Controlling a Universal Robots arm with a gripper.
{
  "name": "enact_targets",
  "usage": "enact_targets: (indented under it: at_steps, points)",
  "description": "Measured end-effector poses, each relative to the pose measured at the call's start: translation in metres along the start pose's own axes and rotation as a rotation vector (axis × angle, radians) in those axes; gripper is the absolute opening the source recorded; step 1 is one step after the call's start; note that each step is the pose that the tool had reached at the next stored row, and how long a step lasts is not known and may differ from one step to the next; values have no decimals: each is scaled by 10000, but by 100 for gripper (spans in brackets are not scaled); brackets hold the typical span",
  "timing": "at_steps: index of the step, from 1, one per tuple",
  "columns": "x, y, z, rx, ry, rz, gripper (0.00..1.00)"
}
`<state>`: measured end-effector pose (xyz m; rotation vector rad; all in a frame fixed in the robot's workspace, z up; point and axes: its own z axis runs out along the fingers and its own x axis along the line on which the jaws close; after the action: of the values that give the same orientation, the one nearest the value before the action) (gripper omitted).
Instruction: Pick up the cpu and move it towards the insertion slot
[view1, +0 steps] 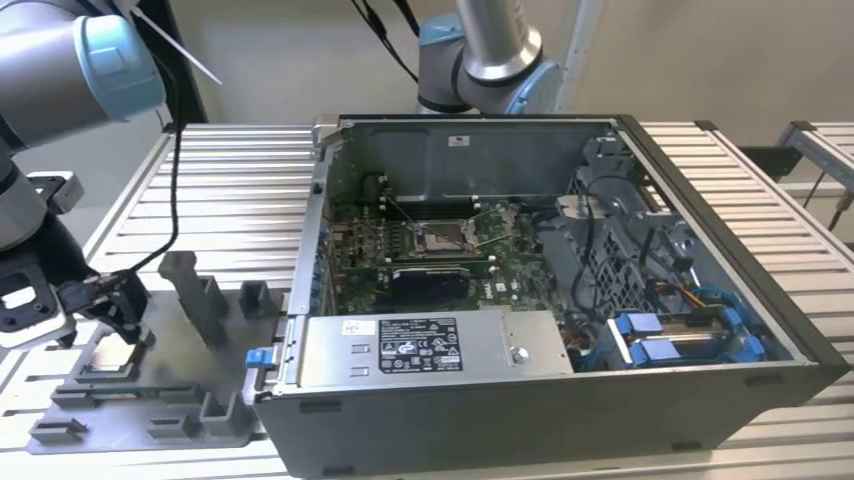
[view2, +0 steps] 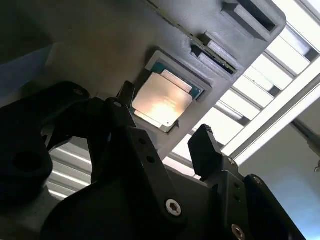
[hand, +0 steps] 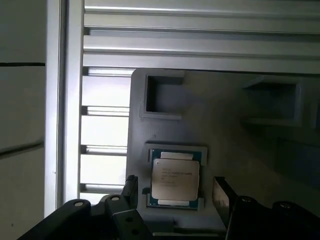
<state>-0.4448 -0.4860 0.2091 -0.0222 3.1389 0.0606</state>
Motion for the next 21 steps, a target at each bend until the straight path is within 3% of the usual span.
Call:
enact_targets:
  at_steps: [11,21]
  points:
    - [1,-27,146,0,0,0,100]
    - [1,-3,204,1,1,1,100]
